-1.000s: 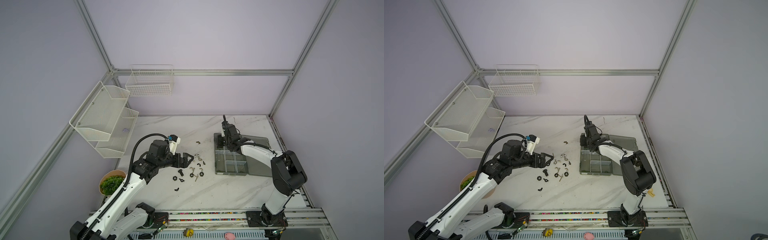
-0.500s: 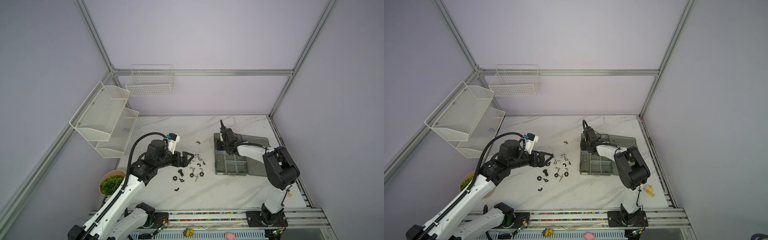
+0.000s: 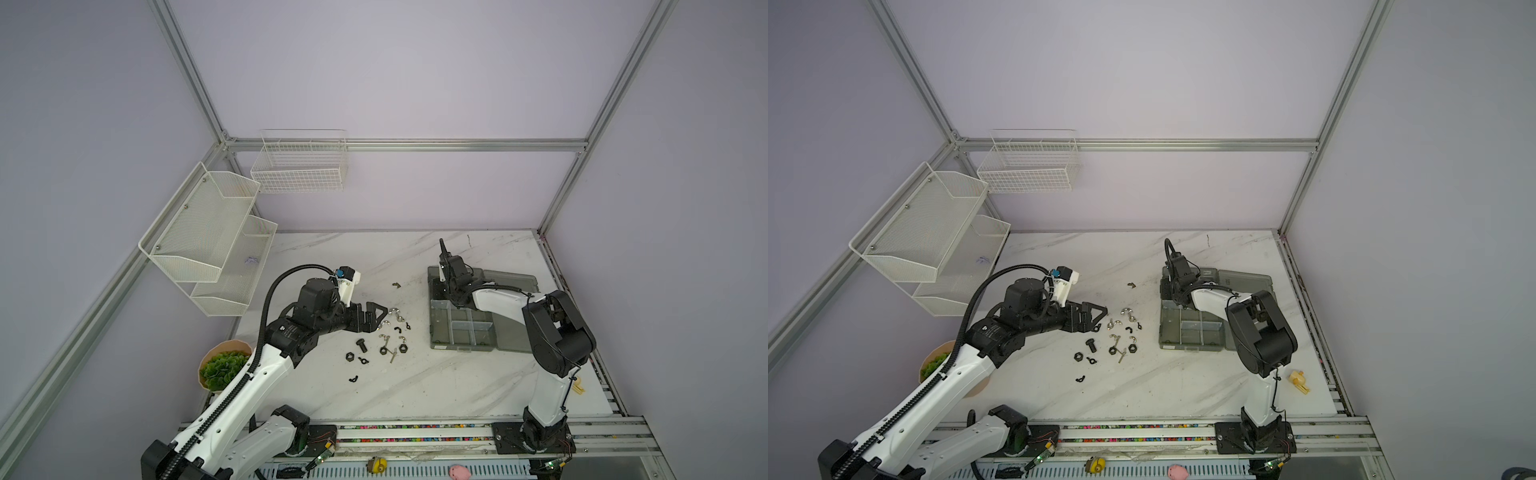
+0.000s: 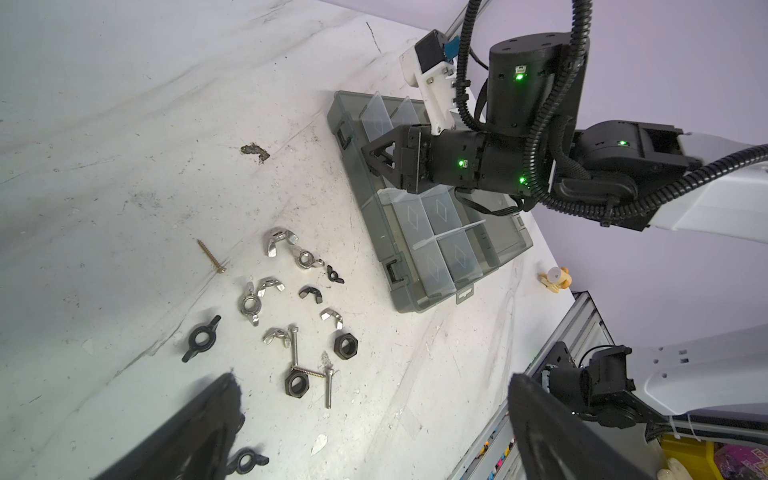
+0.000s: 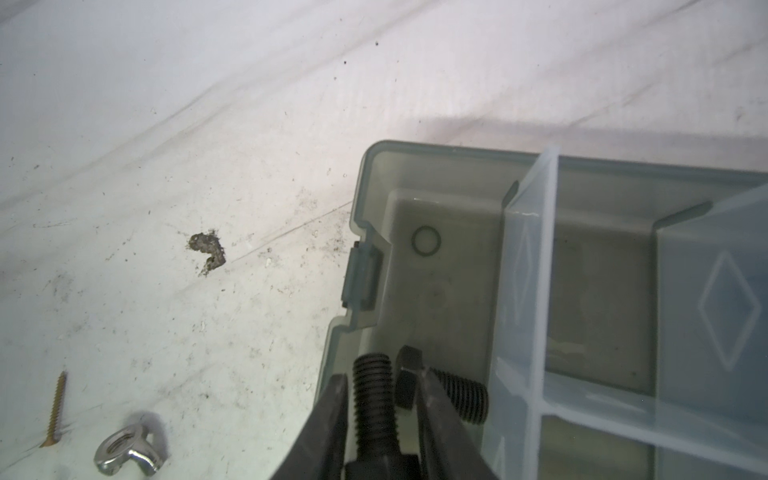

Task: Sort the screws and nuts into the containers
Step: 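Lower the bolt into the compartment and open the right gripper, then move the right gripper back over the pile toward a black hex bolt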

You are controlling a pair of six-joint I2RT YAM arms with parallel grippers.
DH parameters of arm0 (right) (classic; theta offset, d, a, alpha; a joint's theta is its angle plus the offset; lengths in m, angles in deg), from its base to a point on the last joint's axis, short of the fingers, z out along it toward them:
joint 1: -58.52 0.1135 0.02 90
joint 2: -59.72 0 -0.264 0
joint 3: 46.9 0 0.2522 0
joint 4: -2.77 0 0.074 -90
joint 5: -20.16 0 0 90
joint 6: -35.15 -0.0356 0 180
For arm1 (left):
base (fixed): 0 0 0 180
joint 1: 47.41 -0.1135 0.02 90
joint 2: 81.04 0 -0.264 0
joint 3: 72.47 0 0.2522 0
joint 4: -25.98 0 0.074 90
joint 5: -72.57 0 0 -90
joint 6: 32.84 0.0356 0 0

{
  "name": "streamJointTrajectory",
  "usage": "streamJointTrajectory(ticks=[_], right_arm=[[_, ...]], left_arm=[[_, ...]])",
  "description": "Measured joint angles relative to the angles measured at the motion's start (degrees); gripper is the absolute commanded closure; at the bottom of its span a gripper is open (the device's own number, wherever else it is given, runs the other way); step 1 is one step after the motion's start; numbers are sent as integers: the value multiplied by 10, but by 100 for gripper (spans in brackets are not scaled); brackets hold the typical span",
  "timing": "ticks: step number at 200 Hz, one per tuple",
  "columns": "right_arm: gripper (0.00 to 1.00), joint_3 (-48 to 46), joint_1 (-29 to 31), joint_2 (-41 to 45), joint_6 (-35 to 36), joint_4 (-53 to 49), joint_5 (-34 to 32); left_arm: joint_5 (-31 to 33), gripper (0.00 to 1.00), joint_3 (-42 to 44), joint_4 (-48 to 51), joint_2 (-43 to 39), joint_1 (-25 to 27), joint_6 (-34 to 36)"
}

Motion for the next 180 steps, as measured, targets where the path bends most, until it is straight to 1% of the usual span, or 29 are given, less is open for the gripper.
streamJointTrajectory(ticks=[32,66,80,108,125,143,180], right_arm=[[61,0,-1,0,0,4,-2],[61,0,-1,6,0,5,-4],[60,-5,3,18,2,11,-1],[59,-36,21,72,0,43,18],[58,-48,51,98,-5,67,26],[58,-54,94,105,-16,88,34],[60,-59,201,71,-61,141,53]], left_arm=[[5,0,1,0,-6,0,0],[14,0,1,2,-30,0,0],[16,0,1,12,-37,0,0],[36,0,1,61,-55,0,-3],[51,0,1,101,-71,0,-9],[62,0,1,143,-82,0,-25],[69,0,1,220,-84,0,-70]])
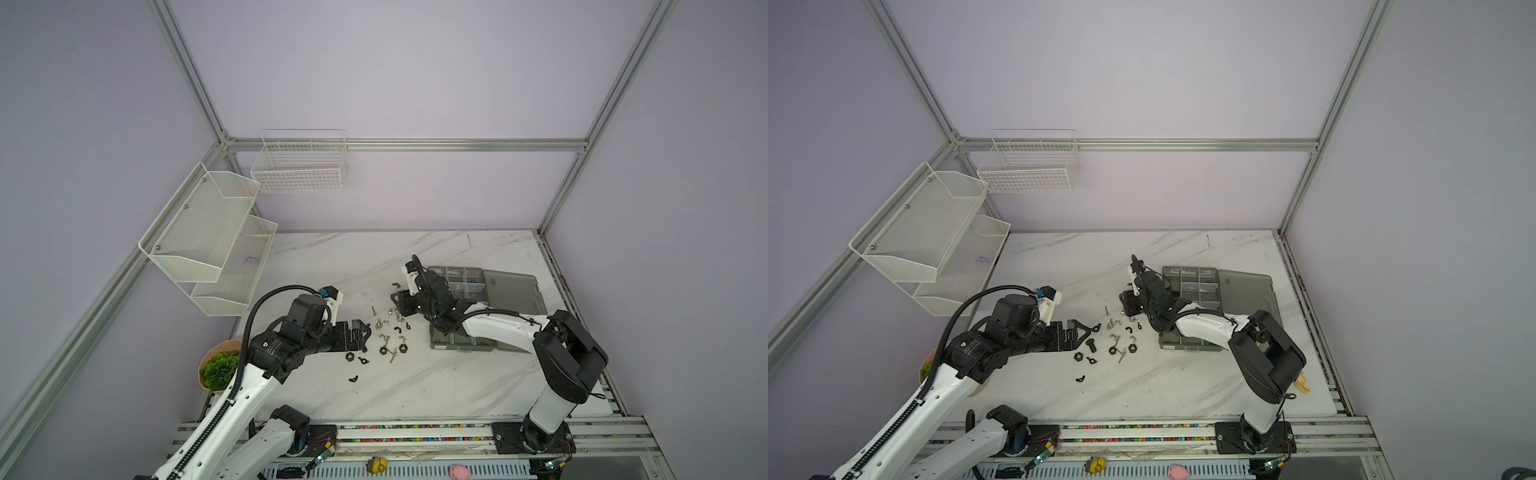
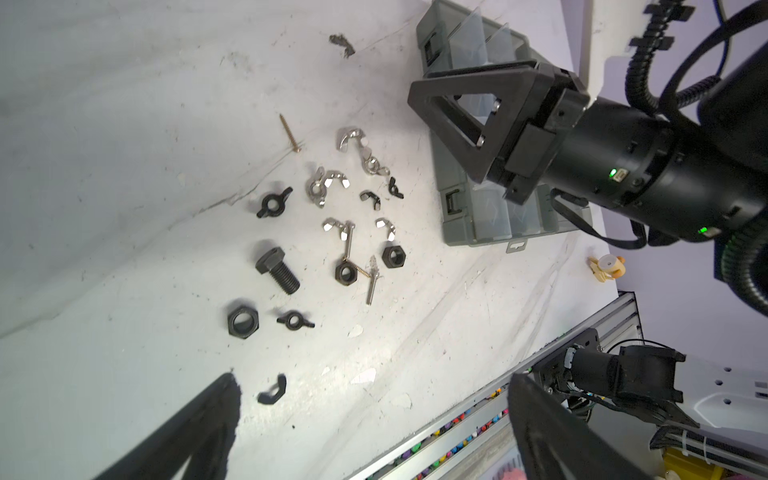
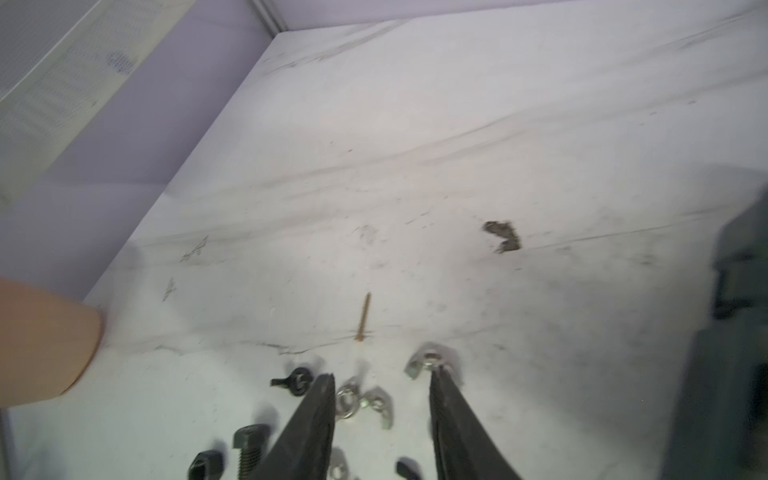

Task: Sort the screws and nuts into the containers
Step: 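Move the right gripper back over the pile toward a black hex bolt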

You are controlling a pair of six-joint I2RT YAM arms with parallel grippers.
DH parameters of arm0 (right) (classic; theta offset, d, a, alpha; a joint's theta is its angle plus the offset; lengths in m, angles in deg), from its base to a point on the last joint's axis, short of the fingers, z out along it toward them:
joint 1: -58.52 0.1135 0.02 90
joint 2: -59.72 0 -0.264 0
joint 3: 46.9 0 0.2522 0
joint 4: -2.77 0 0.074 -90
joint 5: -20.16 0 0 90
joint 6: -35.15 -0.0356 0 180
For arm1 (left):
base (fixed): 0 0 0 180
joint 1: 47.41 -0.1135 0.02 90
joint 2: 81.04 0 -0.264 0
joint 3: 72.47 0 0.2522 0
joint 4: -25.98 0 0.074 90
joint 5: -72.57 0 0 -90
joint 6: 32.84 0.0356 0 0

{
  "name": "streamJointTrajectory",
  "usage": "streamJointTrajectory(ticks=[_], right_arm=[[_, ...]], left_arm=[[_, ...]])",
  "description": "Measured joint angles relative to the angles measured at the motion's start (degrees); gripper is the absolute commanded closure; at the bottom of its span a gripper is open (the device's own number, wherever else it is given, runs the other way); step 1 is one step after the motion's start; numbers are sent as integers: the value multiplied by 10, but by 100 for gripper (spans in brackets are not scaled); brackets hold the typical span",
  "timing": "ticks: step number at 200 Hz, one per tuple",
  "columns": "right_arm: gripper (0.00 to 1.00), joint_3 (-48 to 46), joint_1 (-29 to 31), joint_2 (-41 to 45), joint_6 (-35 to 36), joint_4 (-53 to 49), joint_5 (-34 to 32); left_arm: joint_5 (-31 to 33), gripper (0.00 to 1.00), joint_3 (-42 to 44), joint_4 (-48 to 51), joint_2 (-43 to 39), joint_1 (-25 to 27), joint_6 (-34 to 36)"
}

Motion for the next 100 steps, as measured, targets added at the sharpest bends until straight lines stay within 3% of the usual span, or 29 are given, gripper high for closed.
streamJointTrajectory(ticks=[44,100], right_arm=[[60,-6,102,-68,-50,54,17],[62,46,157,-129,-61,25,-19]], left_arm=[[12,0,0,59,-37,0,-30],[18,0,19,83,-71,0,-45]])
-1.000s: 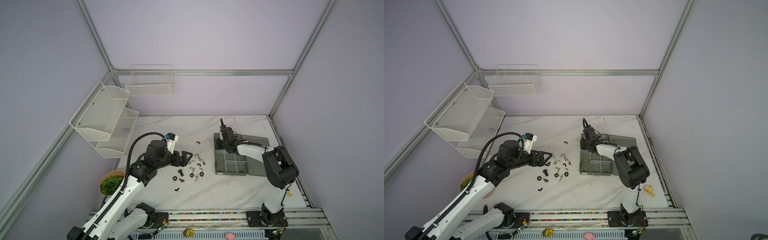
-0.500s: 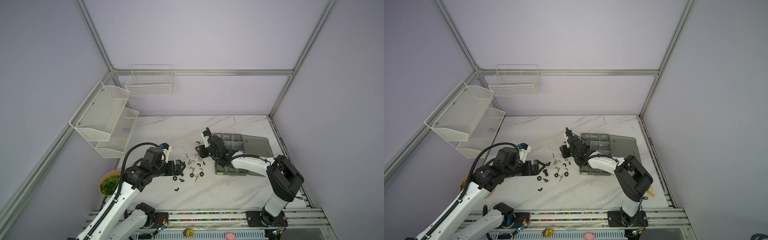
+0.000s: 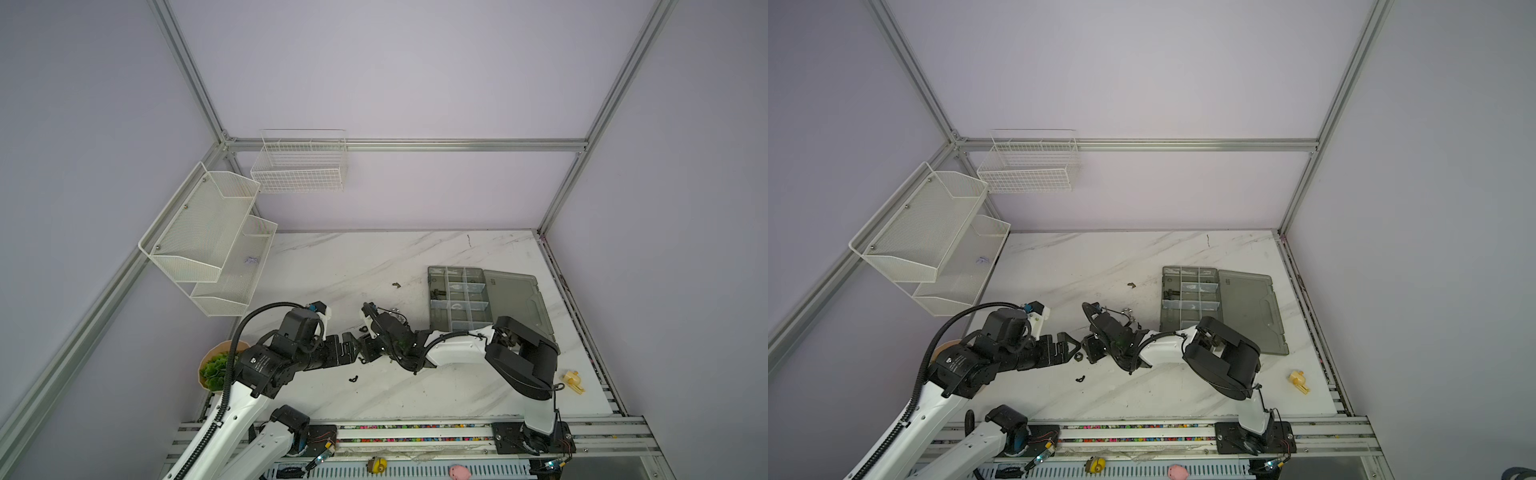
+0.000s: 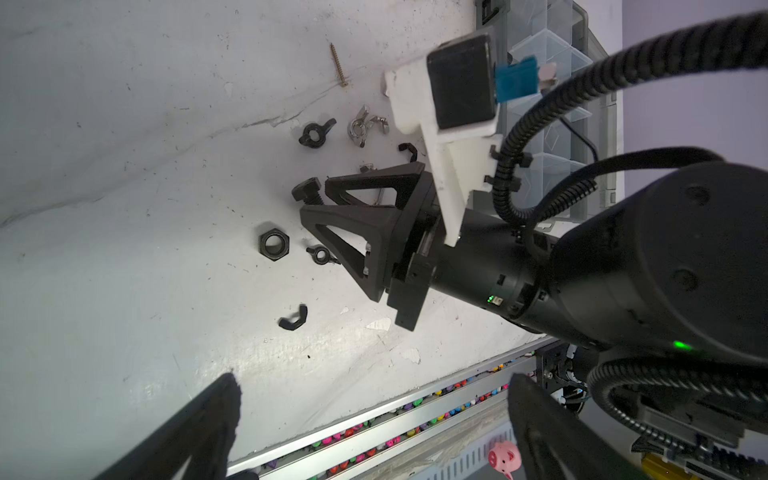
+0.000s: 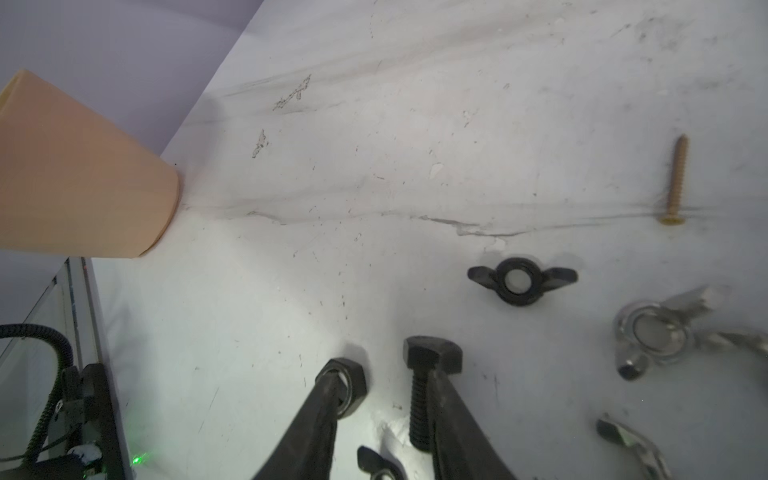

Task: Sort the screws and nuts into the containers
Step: 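Move the right gripper back over the pile toward a black hex bolt, then lower the right gripper around the black hex bolt and close it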

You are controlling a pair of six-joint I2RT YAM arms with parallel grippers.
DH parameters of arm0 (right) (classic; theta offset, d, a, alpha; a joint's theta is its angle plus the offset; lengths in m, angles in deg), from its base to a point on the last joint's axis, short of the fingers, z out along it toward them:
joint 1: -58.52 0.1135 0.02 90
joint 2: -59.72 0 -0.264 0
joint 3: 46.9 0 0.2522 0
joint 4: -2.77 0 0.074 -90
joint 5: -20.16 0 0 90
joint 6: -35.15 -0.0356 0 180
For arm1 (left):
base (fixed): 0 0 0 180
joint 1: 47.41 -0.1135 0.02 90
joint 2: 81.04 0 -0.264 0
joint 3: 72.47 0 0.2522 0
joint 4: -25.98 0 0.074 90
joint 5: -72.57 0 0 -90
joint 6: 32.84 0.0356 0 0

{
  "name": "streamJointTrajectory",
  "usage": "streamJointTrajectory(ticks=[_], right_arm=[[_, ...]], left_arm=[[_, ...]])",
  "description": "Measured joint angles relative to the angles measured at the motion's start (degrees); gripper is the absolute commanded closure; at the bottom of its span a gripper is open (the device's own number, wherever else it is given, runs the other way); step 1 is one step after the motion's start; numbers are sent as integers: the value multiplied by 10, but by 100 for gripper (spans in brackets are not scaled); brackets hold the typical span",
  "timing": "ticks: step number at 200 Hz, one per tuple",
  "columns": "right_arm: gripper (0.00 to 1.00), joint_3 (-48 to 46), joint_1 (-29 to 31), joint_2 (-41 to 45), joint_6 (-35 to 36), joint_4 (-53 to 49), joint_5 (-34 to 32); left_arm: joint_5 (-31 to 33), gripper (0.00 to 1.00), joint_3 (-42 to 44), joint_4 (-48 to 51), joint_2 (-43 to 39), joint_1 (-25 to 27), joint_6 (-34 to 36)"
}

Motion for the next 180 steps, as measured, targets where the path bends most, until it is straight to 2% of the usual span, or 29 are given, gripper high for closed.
streamJointTrajectory(ticks=[32,110,180], right_arm=[[68,26,9,-27,-11,-23,-23],[70,57,12,-56,-27,-68,-69],[69,71,12,-56,-23,-100,-95]], left_arm=[[4,0,1,1,-21,0,-1],[8,0,4,0,-56,0,-5],[6,0,4,-3,-47,0,-5]])
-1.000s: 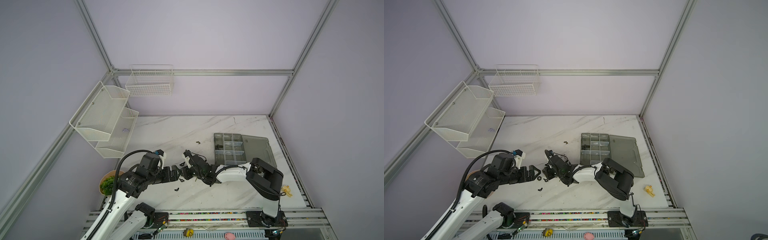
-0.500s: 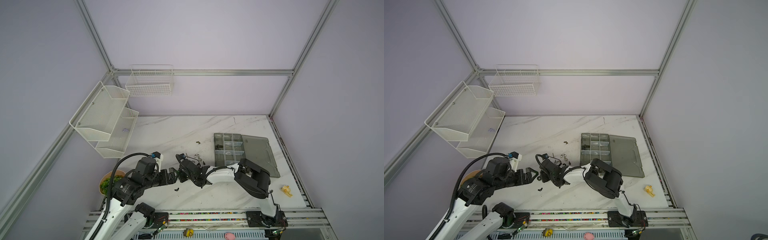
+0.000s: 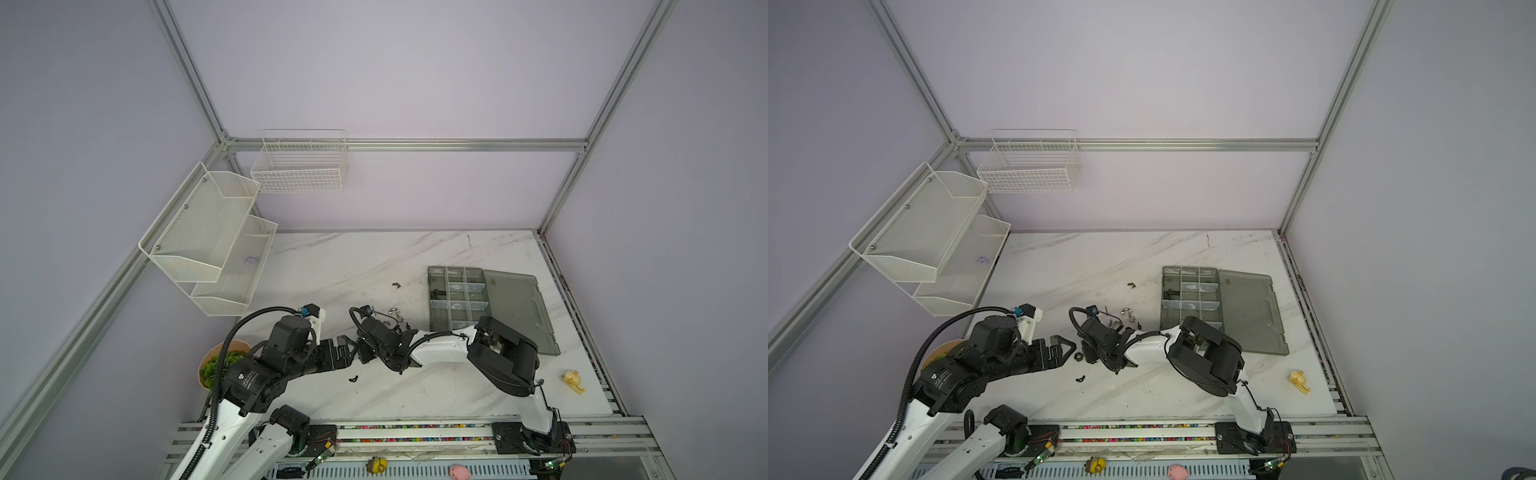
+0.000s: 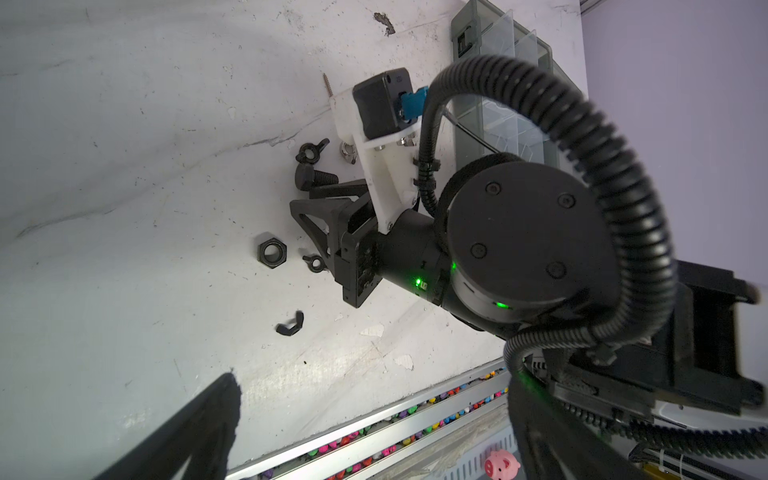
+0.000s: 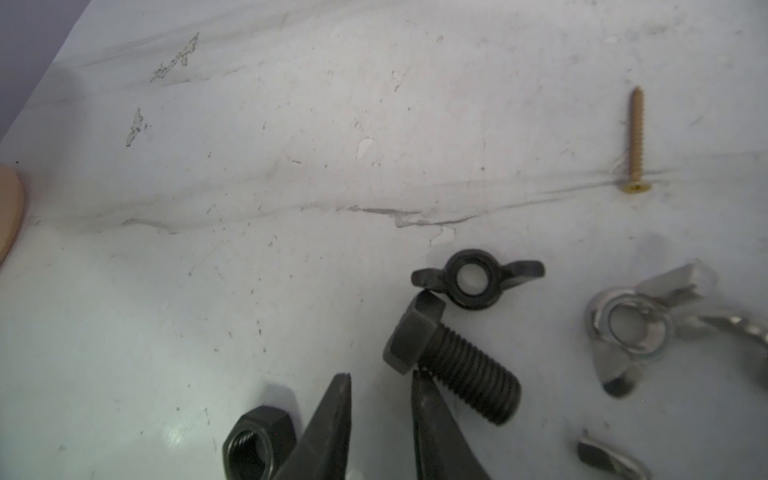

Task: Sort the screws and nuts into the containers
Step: 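Lower the right gripper around the black hex bolt and close it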

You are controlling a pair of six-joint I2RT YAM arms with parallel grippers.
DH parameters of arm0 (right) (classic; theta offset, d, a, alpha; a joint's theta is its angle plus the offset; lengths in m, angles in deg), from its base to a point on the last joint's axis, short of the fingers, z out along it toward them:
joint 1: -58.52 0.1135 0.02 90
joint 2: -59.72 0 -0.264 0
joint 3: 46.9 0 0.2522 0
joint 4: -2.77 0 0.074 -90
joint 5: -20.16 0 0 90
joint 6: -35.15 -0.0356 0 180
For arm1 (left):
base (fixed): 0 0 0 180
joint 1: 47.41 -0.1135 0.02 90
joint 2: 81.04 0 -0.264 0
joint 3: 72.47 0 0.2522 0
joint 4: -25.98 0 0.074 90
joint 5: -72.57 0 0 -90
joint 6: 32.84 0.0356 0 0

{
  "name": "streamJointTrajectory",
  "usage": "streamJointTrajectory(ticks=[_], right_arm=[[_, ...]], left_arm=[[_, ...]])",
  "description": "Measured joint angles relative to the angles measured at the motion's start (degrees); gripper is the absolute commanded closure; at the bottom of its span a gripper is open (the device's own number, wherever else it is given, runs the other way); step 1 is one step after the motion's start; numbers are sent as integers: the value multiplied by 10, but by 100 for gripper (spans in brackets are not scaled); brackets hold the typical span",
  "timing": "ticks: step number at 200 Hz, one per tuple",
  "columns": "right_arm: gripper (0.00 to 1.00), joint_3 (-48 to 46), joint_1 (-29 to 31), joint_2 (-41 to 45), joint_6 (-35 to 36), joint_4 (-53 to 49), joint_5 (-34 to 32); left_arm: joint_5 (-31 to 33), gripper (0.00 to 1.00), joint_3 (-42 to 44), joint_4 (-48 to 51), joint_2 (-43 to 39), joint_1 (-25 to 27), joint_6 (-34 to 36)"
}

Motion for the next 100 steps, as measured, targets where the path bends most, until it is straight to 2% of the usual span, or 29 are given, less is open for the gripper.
streamJointTrajectory(ticks=[37,60,100], right_arm=[[69,7,0,9,2,-24,-13],[62,8,0,24,3,-30,-26],[59,35,-1,25,10,-43,-38]], left_arm=[[0,0,3,-10,-1,0,0],[-3,0,3,-19,13,0,0],[-4,0,5,-25,10,0,1]])
